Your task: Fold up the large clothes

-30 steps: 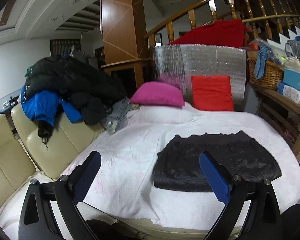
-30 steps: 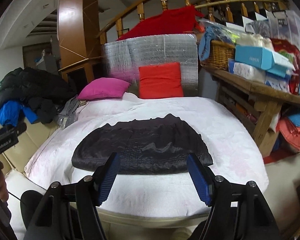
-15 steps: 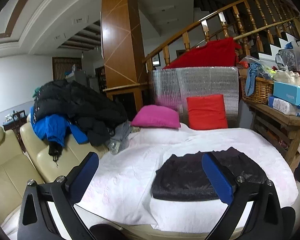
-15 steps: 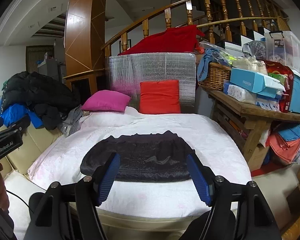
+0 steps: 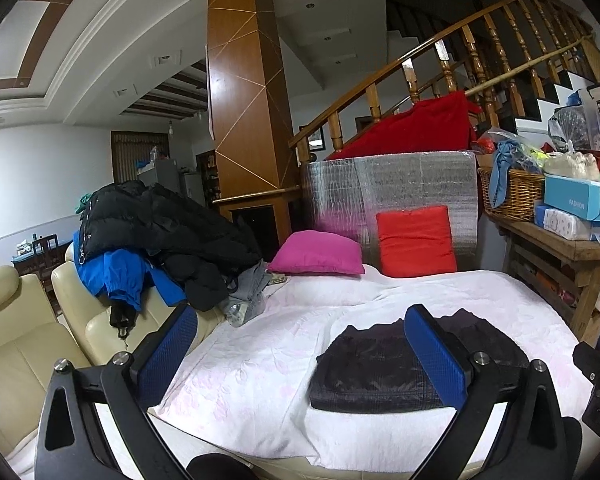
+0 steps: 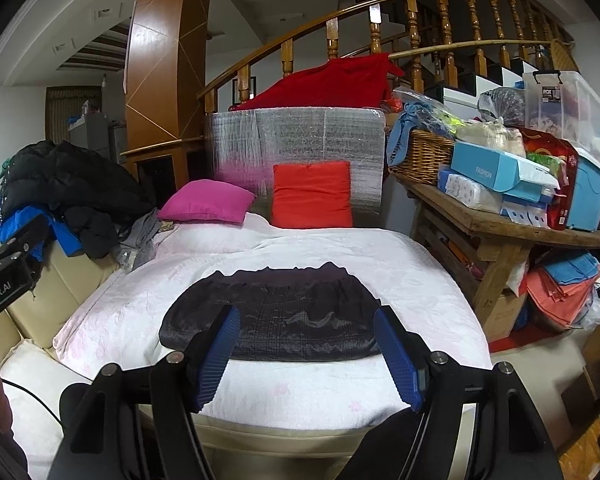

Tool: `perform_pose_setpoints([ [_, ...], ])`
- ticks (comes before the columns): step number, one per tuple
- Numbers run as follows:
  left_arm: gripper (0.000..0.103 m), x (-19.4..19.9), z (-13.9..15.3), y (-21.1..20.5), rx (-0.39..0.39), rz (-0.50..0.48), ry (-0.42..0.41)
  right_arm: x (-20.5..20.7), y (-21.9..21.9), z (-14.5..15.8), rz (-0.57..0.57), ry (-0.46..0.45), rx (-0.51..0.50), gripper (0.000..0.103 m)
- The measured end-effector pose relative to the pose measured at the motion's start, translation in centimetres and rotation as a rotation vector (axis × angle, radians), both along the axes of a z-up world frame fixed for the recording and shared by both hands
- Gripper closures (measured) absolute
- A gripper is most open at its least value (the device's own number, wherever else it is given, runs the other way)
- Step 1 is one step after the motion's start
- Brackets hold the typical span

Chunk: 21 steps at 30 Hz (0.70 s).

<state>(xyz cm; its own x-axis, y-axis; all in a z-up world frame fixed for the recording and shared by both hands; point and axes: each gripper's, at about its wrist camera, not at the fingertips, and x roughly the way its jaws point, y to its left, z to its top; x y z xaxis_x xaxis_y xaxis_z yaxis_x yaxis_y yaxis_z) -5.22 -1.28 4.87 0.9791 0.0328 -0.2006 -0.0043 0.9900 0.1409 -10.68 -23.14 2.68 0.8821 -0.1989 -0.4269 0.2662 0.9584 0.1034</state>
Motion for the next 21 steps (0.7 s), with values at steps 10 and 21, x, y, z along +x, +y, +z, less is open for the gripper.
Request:
perform_pose_setpoints([
  [10,0.0,-0.9,0.5,0.2,0.002,0.017,-0.022,-0.7,0.3,0.9,-0.004,-0.018,-0.018,0.03],
  [21,0.0,-1.4,0.6,0.8,-0.005,0.027,-0.038,-0.6,0.6,1.2,-0.01,-0.01,-0.032,0.03],
])
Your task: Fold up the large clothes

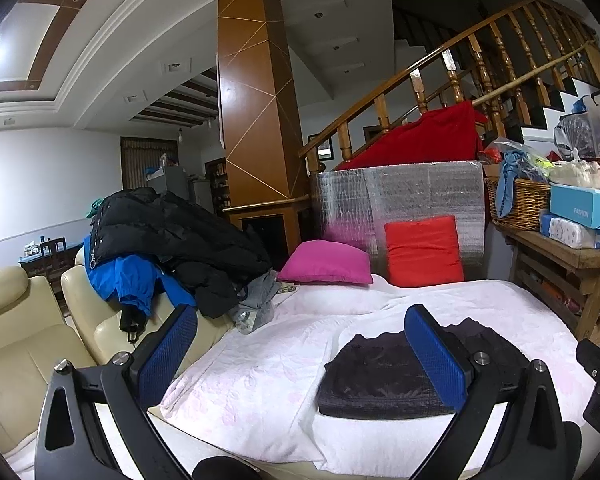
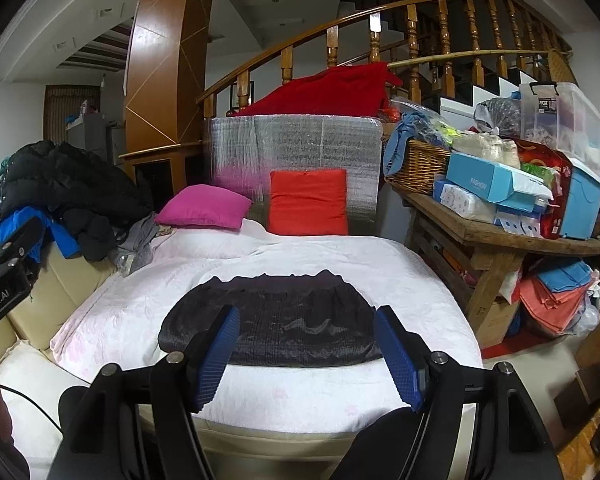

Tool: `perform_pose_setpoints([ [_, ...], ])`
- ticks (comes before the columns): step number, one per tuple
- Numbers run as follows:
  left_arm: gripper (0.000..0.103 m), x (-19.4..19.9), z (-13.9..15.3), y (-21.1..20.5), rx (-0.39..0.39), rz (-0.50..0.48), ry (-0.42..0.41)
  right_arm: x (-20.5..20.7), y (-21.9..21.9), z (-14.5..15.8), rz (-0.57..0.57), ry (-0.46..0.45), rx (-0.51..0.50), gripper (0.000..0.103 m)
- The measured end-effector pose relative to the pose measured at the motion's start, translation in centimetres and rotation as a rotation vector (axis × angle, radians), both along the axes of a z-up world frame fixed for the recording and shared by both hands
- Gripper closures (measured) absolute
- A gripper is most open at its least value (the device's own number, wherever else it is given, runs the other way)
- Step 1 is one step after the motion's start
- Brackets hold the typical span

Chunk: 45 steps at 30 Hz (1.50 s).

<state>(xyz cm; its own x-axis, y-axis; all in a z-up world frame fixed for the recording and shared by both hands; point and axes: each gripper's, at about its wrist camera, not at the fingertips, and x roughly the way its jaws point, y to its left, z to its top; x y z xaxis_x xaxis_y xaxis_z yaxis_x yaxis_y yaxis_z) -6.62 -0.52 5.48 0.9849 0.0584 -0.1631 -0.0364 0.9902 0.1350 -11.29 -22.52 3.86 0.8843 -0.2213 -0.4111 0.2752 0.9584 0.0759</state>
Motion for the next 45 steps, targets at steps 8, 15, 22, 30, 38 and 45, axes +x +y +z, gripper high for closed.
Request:
perform_pose_setpoints([
  [8,0.0,0.07,0.04,0.1,-0.003,-0.001,0.004,-0.03,0.05,-0.04,-0.002,0.003,0.003,0.03],
  [15,0.0,0.01,0.04,0.0,-0.002,0.004,0.002,-0.1,0.06,0.01,-0.005,0.003,0.004,0.03],
  [22,0.0,-0.24,0.07,-0.18,-0.009,0.011,-0.006,-0.17,0.06,0.18,-0.01,0.0,0.008,0.03],
  [30,0.0,-0.39,0.08,-0.43,-0.01,0.014,-0.006,-0.09,0.21,0.22,-0.016,-0.001,0.01,0.03],
  [38,0.0,-0.4,0.05,-0.41,-0.009,0.013,-0.005,-0.11,0.19,0.24,-0.015,-0.001,0.013,0.03],
  [45,0.0,-0.42,0.09,-0.41,-0.01,0.012,-0.006,-0.17,0.44,0.29,-0.026,-0.002,0.013,0.03],
])
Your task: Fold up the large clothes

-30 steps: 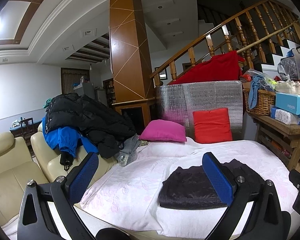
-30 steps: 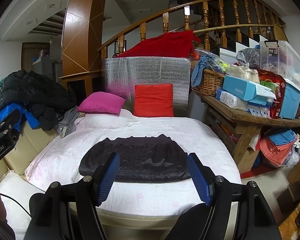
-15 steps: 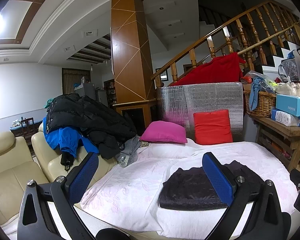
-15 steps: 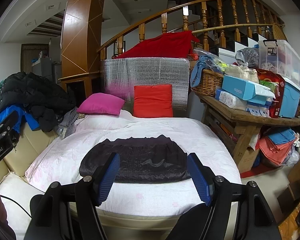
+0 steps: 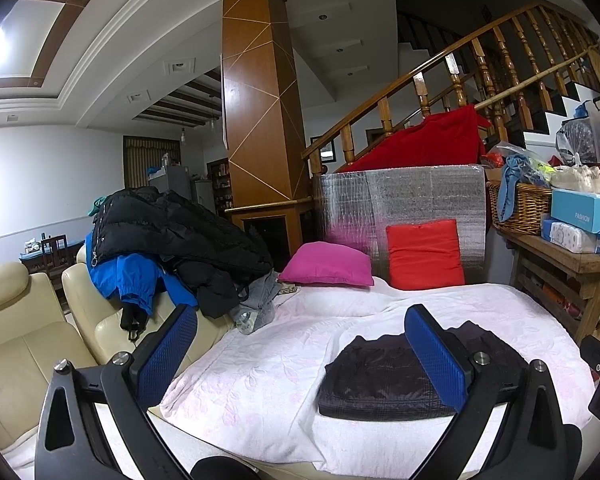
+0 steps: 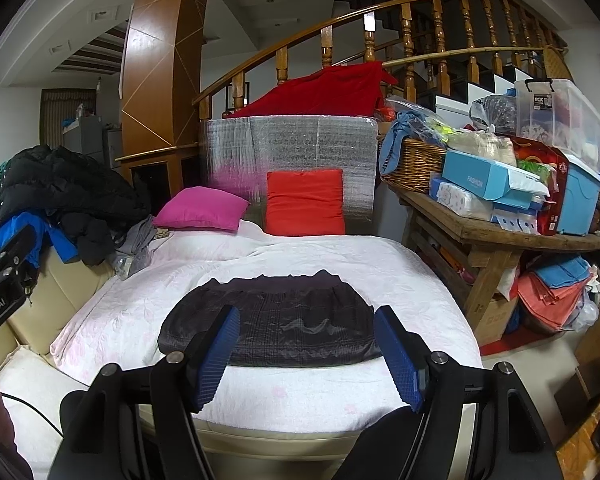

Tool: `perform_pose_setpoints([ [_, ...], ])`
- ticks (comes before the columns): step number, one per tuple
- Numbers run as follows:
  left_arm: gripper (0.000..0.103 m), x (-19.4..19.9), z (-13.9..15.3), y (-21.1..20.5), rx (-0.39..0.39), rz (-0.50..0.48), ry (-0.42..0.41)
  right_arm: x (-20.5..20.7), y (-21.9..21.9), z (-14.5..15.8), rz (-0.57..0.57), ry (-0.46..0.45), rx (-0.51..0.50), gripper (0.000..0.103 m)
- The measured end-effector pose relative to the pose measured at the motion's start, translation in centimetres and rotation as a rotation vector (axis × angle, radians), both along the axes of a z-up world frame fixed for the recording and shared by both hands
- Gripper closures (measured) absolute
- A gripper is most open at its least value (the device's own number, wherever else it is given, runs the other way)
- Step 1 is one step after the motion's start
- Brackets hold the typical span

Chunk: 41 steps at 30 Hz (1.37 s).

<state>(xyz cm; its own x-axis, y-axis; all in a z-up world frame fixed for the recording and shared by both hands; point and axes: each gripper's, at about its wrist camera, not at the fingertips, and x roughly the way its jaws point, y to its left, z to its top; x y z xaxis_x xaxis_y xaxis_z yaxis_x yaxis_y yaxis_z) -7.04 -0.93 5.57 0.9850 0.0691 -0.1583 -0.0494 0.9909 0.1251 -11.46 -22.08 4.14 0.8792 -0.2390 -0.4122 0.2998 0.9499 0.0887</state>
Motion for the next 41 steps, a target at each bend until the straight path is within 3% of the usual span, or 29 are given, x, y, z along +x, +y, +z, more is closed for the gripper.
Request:
perform_pose_setpoints([
  [30,0.0,1.6,-1.0,0.4,-0.009,-0.067,0.042,2.4,1.2,-0.9,-0.047,0.071,-0.003,0.03],
  [41,0.0,4.3,-3.0,0.4,-0.04,-0.17,0.136,5.2,2.0,-1.8,-0.027,0.118,-0.027,0.03],
])
